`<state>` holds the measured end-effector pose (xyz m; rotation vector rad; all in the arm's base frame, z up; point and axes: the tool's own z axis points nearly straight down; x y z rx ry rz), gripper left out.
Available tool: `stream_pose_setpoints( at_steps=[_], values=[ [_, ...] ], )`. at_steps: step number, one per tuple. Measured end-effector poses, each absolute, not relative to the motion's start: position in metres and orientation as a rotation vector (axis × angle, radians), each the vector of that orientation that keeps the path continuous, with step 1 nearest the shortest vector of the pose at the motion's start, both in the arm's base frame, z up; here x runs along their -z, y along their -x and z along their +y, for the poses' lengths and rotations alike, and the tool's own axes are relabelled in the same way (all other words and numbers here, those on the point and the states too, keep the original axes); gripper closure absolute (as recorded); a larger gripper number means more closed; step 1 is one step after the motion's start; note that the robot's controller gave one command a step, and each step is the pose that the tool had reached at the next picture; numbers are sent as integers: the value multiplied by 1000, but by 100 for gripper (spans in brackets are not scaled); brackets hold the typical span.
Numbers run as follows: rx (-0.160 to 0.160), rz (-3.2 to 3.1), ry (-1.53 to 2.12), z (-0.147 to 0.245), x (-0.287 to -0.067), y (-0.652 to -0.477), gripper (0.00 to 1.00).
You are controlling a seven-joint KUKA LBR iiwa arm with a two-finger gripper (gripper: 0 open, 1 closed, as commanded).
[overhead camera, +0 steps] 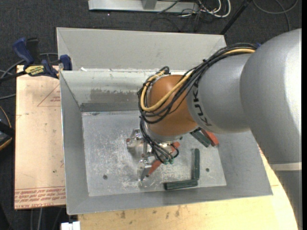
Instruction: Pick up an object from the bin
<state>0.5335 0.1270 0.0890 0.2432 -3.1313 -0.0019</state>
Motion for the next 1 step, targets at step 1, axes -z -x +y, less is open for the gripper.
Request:
stream_pose_setpoints(
  at_steps=[1],
  values=[
    [2,-3131,-243,127,-89,-534,0]
  ],
)
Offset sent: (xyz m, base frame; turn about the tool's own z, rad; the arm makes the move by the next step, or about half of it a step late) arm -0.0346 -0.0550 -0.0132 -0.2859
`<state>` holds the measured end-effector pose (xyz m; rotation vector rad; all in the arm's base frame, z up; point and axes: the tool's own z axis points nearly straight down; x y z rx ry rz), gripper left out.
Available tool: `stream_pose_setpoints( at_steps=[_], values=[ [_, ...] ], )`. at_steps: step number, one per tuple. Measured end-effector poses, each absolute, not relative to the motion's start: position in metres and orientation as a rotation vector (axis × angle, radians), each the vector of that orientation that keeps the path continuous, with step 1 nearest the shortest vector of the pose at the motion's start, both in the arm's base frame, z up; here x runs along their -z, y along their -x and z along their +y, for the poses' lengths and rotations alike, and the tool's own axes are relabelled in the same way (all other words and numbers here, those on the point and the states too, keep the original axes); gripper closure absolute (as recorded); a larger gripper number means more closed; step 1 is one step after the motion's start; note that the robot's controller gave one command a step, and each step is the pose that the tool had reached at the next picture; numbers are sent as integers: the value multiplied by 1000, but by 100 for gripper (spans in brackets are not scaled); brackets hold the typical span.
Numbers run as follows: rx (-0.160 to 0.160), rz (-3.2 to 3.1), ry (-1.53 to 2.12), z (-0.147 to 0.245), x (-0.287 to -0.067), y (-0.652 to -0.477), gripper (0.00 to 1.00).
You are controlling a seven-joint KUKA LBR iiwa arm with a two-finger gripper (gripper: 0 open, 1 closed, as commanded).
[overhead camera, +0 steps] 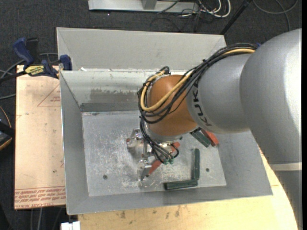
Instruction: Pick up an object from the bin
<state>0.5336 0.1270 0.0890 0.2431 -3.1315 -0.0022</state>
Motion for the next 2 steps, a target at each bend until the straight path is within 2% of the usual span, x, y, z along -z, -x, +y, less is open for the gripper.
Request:
stream_pose_setpoints(
  at_steps=[1,2],
  values=[
    [5,-3080,-687,75,-80,-503,100],
    [5,-3080,-687,75,-80,-503,100]
  ],
)
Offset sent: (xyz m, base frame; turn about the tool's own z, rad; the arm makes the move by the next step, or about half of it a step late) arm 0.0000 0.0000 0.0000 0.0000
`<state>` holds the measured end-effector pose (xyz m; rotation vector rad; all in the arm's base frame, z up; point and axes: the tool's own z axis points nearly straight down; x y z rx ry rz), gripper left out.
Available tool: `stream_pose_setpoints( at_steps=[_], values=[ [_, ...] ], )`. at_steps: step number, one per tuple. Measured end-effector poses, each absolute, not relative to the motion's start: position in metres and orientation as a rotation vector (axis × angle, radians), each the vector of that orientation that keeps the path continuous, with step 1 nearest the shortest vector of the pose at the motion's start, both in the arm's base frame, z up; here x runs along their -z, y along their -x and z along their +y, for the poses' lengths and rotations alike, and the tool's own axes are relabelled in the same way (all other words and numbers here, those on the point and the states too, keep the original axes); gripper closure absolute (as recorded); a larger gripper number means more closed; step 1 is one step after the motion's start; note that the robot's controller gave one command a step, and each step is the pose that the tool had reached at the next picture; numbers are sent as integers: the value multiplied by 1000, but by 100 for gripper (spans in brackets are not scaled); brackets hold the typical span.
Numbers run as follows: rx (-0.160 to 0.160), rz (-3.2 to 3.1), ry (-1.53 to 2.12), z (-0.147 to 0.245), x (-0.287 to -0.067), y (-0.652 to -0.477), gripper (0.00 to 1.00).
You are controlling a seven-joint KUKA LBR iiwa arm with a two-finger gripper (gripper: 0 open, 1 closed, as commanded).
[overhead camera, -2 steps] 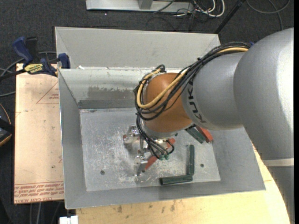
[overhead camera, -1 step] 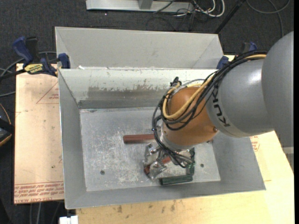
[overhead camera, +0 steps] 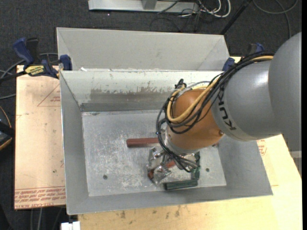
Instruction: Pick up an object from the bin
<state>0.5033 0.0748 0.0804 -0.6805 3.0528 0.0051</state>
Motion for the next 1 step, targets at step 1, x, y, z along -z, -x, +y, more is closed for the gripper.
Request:
stream_pose_setpoints(
  at_steps=[1],
  values=[
    [-2,3053,729,84,-214,-519,100]
  ],
)
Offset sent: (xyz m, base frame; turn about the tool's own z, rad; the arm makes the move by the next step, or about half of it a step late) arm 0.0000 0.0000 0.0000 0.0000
